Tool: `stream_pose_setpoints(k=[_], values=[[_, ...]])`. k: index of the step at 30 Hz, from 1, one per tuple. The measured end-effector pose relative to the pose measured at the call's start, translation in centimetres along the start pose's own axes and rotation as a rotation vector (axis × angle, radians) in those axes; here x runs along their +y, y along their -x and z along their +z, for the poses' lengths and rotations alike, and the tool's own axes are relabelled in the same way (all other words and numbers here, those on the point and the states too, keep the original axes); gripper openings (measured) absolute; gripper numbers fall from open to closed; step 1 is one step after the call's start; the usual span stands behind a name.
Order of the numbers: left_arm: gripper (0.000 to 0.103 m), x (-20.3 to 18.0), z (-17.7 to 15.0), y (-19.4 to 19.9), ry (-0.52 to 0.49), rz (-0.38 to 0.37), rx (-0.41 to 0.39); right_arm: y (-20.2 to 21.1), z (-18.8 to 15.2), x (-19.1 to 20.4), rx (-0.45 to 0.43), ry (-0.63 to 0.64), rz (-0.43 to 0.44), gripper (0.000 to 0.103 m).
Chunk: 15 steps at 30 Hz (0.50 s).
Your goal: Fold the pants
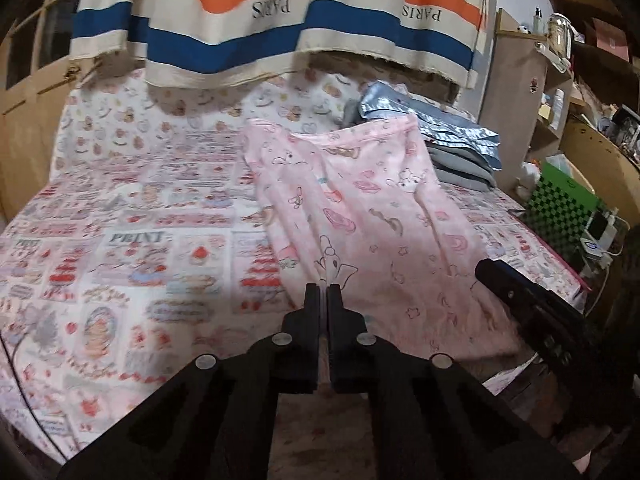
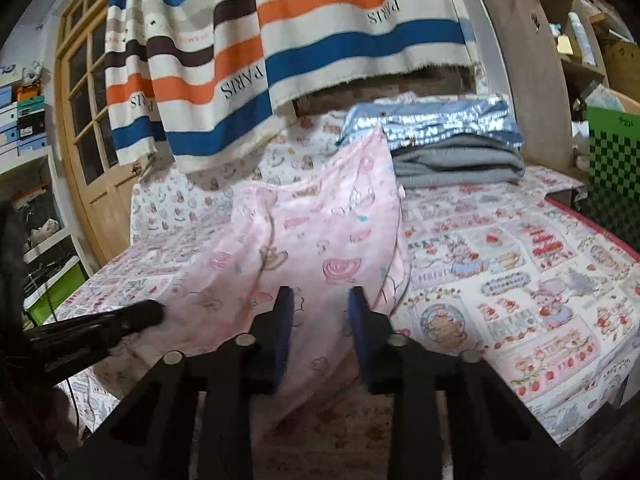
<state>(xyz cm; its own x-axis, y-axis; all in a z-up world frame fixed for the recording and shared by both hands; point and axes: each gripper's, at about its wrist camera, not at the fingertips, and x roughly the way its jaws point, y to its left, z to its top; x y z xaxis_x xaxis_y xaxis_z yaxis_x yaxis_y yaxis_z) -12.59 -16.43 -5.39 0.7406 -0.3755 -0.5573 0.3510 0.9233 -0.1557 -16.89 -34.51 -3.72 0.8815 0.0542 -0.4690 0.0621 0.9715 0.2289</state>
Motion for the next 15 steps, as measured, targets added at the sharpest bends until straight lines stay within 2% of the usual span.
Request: stream_pose_setpoints(k=[4,9,11,13,15], values=[[0.003,1.0,-0.6,0.7,0.036,0.020,-0.003,-0.6,-0.5,-0.1,0.017,-0.004,-0.038,0.013],[0.001,1.1,-1.4,1.8,0.019,0.078,-0.024,-0.8,-0.9,-0.7,0.029,-0.014,-0.052,0.013],[0.001,1.3,-1.7,1.9,0.023,0.072,-0.017,-0.8,-0.7,-0.7,0.030,-0.008,-0.046,0.013],[0.001,1.5,-1.6,1.9,0.025,0.065,-0.012,-0.8,-0.5,-0.8,0.025,-0.003,-0.047,0.014],[0.002,1.7,-1.2,1.7,0.032,0.066,-0.007,-0.9,0.0,-1.1,0.028,-0.016,-0.039,0.021]])
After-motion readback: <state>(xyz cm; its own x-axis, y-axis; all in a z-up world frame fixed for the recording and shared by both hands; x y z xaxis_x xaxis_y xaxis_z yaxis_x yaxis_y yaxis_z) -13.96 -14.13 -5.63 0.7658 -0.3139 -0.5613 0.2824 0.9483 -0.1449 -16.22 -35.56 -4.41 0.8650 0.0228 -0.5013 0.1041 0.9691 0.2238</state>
